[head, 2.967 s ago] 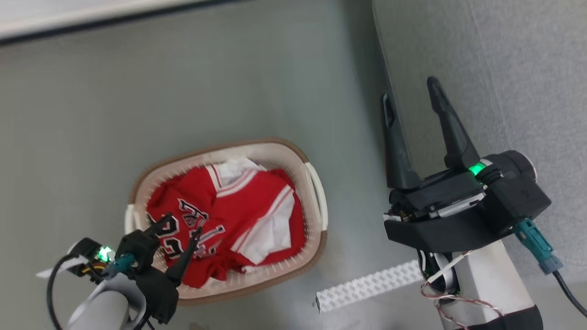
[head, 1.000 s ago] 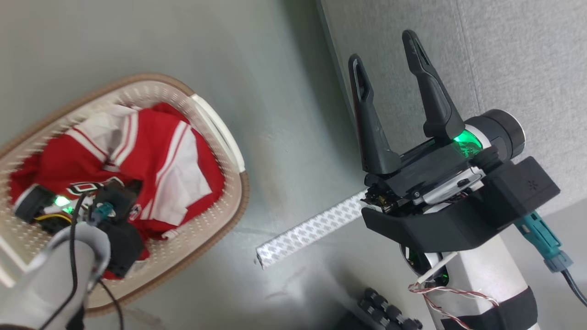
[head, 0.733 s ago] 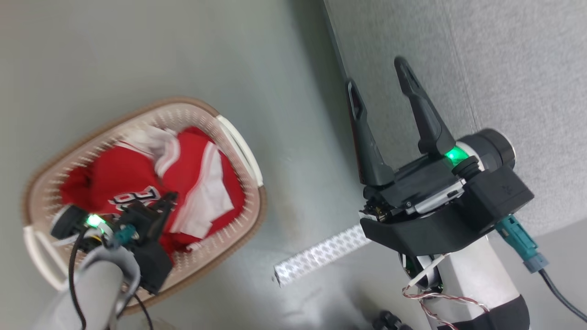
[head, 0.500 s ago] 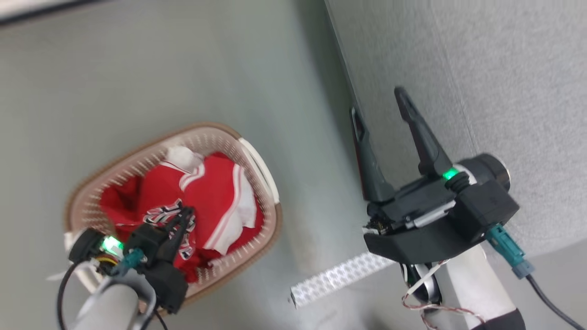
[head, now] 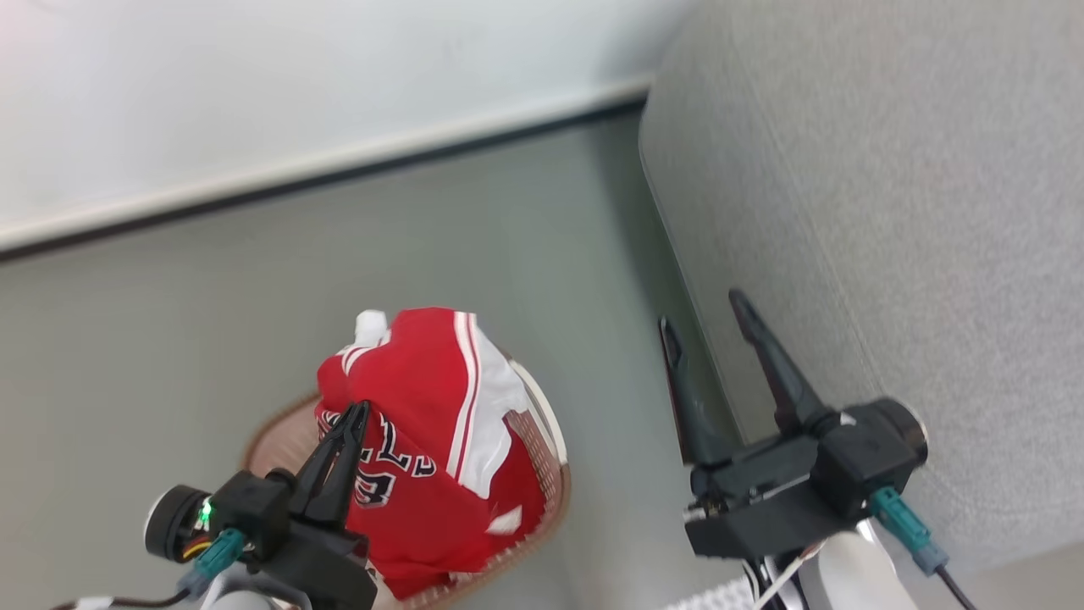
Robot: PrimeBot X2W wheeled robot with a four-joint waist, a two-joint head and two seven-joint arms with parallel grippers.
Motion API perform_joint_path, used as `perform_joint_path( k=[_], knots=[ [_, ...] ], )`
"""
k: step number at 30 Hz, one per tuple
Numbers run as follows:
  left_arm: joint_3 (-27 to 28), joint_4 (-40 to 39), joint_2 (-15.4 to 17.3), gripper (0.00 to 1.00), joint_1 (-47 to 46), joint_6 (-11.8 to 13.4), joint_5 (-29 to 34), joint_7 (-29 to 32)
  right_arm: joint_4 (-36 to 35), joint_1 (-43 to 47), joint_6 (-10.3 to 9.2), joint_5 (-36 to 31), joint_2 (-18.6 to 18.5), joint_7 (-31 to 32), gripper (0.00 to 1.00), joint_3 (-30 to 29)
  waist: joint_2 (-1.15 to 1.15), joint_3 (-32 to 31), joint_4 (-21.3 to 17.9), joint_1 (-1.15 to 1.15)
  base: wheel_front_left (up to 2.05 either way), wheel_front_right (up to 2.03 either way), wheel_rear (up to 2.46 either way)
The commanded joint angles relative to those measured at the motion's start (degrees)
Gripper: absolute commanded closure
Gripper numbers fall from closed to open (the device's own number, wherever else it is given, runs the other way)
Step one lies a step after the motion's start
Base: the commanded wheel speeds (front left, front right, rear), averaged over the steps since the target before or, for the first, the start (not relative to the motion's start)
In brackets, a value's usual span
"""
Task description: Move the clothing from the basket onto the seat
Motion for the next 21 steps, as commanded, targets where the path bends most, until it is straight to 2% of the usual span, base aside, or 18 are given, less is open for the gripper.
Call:
perform_joint_path(
  k=[1, 12, 21],
  knots=[
    [1.4, -1.5, -0.8, 1.00, 2.0, -0.4, -0.2, -0.1, 0.3, 1.5, 0.20, -0.2, -0.3, 0.0, 0.00, 0.1, 0.01, -7.4, 3.3, 0.02, 0.00, 0.00, 0.00],
    [11.8, -12.0, -6.7, 1.00, 9.3, -2.1, 0.8, -0.1, 1.3, 7.8, 0.20, 1.7, -2.3, 0.0, 0.00, 1.3, 0.01, -16.2, 3.7, 0.02, 0.00, 0.00, 0.00],
    [15.6, -19.2, -8.4, 1.00, 11.7, -3.4, 4.0, -0.1, 1.2, 10.3, 0.20, 3.4, -4.1, 0.0, 0.00, 3.5, 0.01, -19.2, 3.9, 0.02, 0.00, 0.00, 0.00]
  ],
)
